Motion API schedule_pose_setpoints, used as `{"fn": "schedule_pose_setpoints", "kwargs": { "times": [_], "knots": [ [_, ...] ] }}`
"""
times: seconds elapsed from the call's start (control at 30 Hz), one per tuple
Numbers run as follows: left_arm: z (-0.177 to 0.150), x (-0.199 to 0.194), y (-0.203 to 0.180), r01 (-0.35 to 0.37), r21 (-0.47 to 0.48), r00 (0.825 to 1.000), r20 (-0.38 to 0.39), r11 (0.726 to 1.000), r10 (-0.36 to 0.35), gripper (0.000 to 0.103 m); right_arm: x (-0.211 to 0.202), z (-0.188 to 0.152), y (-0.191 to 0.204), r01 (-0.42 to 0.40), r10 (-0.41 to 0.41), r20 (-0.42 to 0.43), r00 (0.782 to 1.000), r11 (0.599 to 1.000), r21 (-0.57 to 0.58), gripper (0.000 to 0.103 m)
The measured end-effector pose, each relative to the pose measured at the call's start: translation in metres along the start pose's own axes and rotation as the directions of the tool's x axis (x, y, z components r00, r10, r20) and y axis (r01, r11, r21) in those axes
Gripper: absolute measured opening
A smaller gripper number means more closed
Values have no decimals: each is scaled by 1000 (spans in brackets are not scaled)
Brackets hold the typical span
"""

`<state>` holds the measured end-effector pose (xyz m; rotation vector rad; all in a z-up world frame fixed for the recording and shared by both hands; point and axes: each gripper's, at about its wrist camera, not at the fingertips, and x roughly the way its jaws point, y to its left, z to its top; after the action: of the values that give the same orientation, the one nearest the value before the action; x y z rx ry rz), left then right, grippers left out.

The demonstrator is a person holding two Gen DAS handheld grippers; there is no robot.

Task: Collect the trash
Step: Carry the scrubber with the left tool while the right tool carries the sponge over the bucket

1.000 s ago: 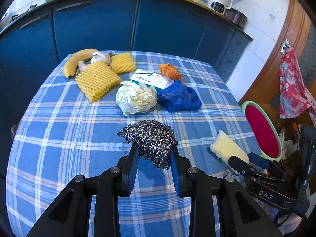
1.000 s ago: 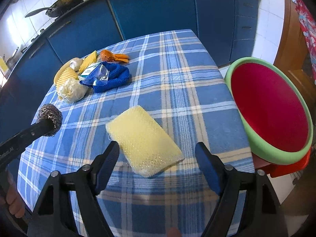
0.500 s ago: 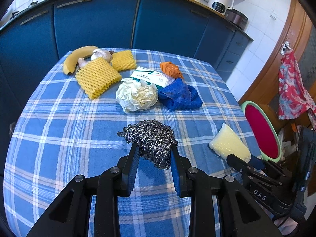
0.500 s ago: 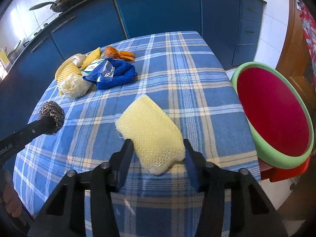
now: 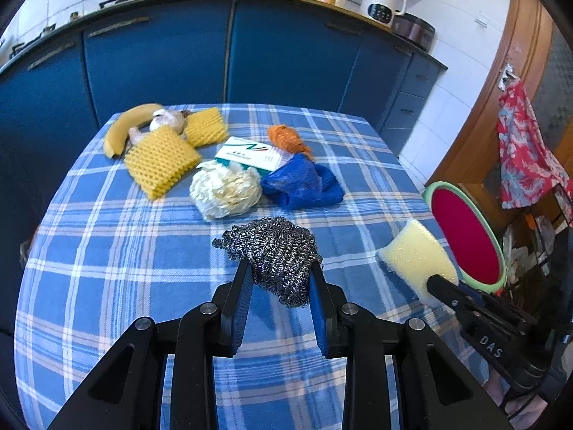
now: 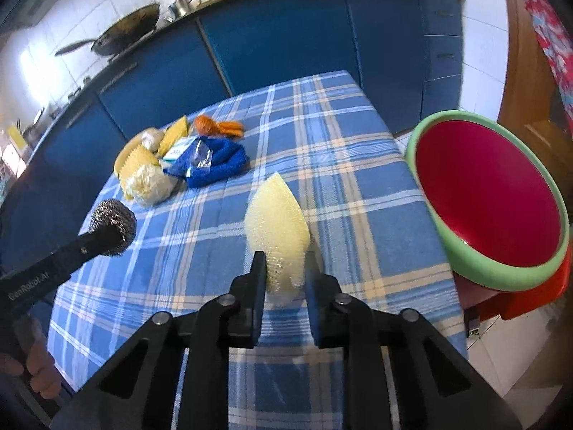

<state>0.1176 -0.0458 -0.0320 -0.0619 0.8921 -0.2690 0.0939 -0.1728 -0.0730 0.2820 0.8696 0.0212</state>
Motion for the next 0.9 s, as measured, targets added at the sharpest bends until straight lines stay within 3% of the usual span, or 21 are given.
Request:
{"fn": "schedule_pose_setpoints", "kwargs": {
  "times": [0.47, 0.9],
  "knots": [
    [19, 7, -75, 38, 156, 999, 13, 987, -40, 31, -63, 12, -52, 21, -36, 148, 988, 995, 101, 21],
    [34, 38, -173, 115, 311, 993, -14, 943, -117, 31, -86, 11, -135, 112, -157, 175, 972, 964, 243, 21]
  ]
}}
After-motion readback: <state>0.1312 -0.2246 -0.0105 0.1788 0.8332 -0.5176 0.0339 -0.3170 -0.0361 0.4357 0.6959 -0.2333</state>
